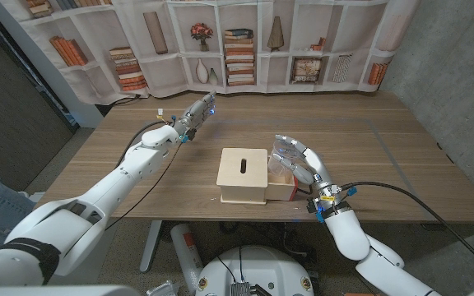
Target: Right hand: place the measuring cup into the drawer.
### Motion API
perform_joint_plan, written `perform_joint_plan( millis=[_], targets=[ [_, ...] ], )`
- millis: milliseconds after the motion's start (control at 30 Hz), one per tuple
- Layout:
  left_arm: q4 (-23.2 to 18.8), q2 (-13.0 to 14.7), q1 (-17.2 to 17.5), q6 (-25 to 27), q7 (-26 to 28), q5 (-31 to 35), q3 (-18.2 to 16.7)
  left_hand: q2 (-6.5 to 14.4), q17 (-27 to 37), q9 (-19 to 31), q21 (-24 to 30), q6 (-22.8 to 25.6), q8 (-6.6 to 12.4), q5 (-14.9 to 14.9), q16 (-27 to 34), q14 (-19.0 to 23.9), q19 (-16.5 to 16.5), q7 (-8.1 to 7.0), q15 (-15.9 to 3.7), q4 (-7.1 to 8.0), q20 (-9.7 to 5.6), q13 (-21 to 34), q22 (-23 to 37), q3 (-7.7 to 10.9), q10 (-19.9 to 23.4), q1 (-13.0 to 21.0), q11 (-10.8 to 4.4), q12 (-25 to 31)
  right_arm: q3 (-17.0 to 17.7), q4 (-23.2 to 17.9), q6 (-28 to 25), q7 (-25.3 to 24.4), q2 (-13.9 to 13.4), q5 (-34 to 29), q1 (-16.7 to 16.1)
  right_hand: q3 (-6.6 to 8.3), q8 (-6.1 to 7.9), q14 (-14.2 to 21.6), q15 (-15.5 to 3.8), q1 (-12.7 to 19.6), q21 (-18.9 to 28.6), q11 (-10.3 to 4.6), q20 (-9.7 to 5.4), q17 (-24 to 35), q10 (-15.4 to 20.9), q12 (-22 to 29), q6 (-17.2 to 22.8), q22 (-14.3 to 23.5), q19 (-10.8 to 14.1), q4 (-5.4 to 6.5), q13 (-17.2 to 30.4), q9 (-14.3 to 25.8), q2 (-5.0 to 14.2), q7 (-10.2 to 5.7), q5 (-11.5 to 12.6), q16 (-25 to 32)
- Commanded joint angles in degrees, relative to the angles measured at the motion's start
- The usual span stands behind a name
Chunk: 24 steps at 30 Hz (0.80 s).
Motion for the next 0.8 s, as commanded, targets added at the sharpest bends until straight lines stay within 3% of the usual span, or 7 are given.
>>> perform_joint_plan(
  millis=[33, 167, 200, 467, 667, 800],
  targets=[
    [0.3, -0.3, 0.0, -0.3, -0.1, 0.0, 0.0, 0.3, 0.3, 0.2, -0.1, 0.1, 0.25, -0.1, -0.1, -2.6, -3.3, 0.15, 0.03, -0.13, 0.37, 0.1, 0.3, -0.16, -0.4, 0.1, -0.11, 0.2, 0.0, -1.3, -1.2, 0.5, -1.1, -0.3, -0.3, -0.62, -0.49, -0.8, 0.7, -0.4, -0.3, -0.53, 1.27, -0.1, -0.3, -0.3, -0.7, 0.0, 0.1, 0.06, -0.2, 0.1, -1.0, -0.25, 0.7, -0.1],
    [0.0, -0.2, 0.3, -0.4, 0.0, -0.1, -0.1, 0.3, 0.3, 0.2, -0.1, 0.1, 0.25, -0.1, -0.1, -2.6, -3.3, 0.14, 0.04, -0.13, 0.38, 0.1, 0.3, -0.18, -0.3, 0.1, -0.16, 0.2, 0.1, -1.7, -1.6, 1.0, -1.6, -0.1, -0.4, -1.19, -0.91, -1.8, 1.57, -1.3, -0.8, -0.49, 3.28, -0.3, -1.1, -0.7, -1.2, 0.0, -0.6, 0.28, -0.4, 0.0, -1.7, -0.35, 1.1, -0.2],
    [0.0, -0.2, 0.3, -0.4, 0.1, -0.1, -0.1, 0.3, 0.3, 0.2, -0.1, 0.1, 0.25, -0.1, -0.1, -2.6, -3.2, 0.14, 0.04, -0.13, 0.35, 0.1, 0.3, -0.19, -0.3, 0.1, -0.15, 0.2, 0.1, -1.7, -1.7, 1.0, -1.7, 0.0, -0.5, -1.36, -1.16, -2.0, 2.53, -1.5, -0.9, -0.41, 3.55, -0.4, -1.4, -0.8, -1.5, 0.0, -0.6, 0.31, -0.5, -0.1, -1.92, -0.27, 1.3, -0.2],
    [-0.5, -0.1, 0.6, -0.3, 0.3, -0.2, -0.2, 0.4, 0.3, 0.2, -0.1, 0.2, 0.25, -0.1, -0.1, -2.7, -3.3, 0.12, 0.06, -0.13, 0.36, 0.1, 0.3, -0.24, -0.3, 0.2, -0.1, 0.2, 0.1, -2.6, -3.0, 1.6, -2.5, -0.3, -0.4, -2.01, -2.39, -3.7, 4.68, -2.3, -2.1, 0.31, 6.07, -0.8, -3.7, -2.0, -3.7, -0.1, -2.4, 0.4, -1.1, -0.3, -2.77, -0.55, 2.2, -0.4],
    [-0.3, 0.0, 0.7, -0.2, 0.2, -0.2, -0.1, 0.4, 0.3, 0.2, 0.0, 0.2, 0.24, -0.1, -0.1, -2.7, -3.2, 0.12, 0.08, -0.14, 0.36, 0.1, 0.3, -0.28, -0.3, 0.2, -0.11, 0.2, -0.1, -2.8, -3.6, 1.8, -2.7, -0.1, -0.3, -2.48, -3.5, -4.8, 5.26, -2.9, -2.7, 0.88, 6.85, -1.0, -5.6, -3.0, -6.2, -0.2, -3.3, 0.51, -1.6, -0.5, -3.28, -0.61, 2.8, -0.5],
    [-0.2, 0.0, 0.6, -0.2, 0.2, -0.2, -0.1, 0.4, 0.3, 0.2, 0.0, 0.1, 0.24, -0.1, -0.1, -2.7, -3.2, 0.07, 0.09, -0.14, 0.36, 0.1, 0.3, -0.31, -0.3, 0.2, -0.13, 0.2, -0.2, -3.0, -4.0, 1.9, -2.9, -0.3, -0.2, -3.06, -4.77, -5.7, 5.65, -3.6, -3.3, 1.86, 7.5, -1.1, -6.6, -3.7, -10.4, -0.2, -3.8, 0.62, -2.2, -0.8, -3.89, -0.56, 3.6, -0.4]
  ],
)
